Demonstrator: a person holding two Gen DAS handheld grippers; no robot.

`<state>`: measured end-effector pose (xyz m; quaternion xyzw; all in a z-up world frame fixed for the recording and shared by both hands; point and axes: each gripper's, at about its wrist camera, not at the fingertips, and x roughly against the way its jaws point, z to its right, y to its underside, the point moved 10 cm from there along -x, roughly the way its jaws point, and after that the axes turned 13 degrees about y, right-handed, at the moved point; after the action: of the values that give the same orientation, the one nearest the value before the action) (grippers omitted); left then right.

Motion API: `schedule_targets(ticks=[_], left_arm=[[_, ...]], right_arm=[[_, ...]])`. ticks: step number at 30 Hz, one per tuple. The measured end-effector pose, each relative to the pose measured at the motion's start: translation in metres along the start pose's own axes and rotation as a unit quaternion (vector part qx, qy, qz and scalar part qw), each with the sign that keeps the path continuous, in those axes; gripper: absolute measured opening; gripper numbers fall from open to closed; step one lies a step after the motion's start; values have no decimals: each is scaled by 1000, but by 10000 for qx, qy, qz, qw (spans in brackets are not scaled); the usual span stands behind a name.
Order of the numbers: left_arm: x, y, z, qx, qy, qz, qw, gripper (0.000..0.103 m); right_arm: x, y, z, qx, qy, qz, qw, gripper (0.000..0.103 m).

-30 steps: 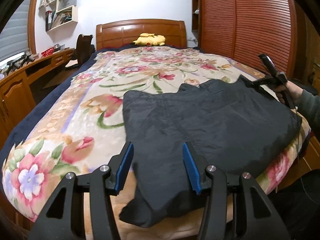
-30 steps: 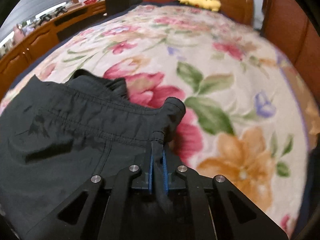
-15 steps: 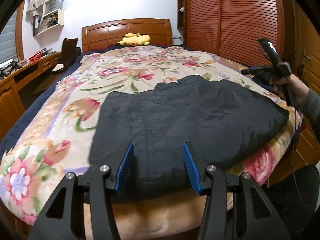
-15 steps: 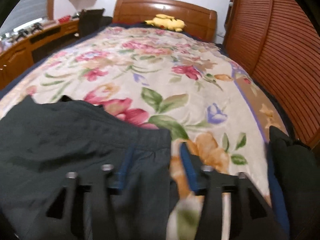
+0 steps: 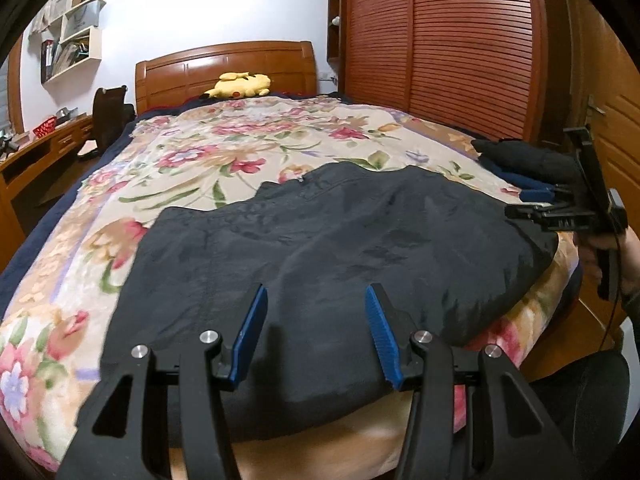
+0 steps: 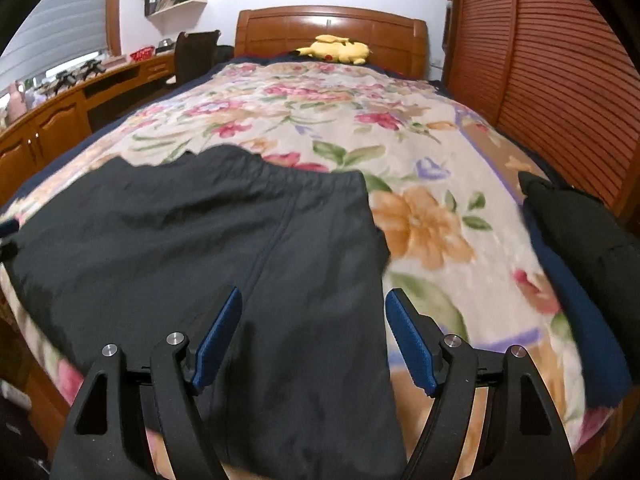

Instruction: Fold large clothes

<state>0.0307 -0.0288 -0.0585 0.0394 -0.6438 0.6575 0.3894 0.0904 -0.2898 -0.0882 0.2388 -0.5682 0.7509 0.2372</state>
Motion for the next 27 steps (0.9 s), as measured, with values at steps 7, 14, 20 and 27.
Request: schedule_targets(ticks=[7, 14, 20, 27], left_arm=[[-17, 8, 19, -24, 165, -148, 9998, 50], [-31, 23, 23, -68, 86, -343, 9994, 50], [-38, 36, 23, -103, 143, -526, 9985, 51], [-41, 41, 24, -160, 103, -555, 9983, 51]], right_arm=[[6, 23, 4, -147, -59, -111, 9998, 76], [9, 40, 6, -206, -22, -215, 9996, 84], [0, 54, 10, -452, -160, -443, 9979, 87], [-13, 63, 15, -994, -464, -608, 9921, 87]])
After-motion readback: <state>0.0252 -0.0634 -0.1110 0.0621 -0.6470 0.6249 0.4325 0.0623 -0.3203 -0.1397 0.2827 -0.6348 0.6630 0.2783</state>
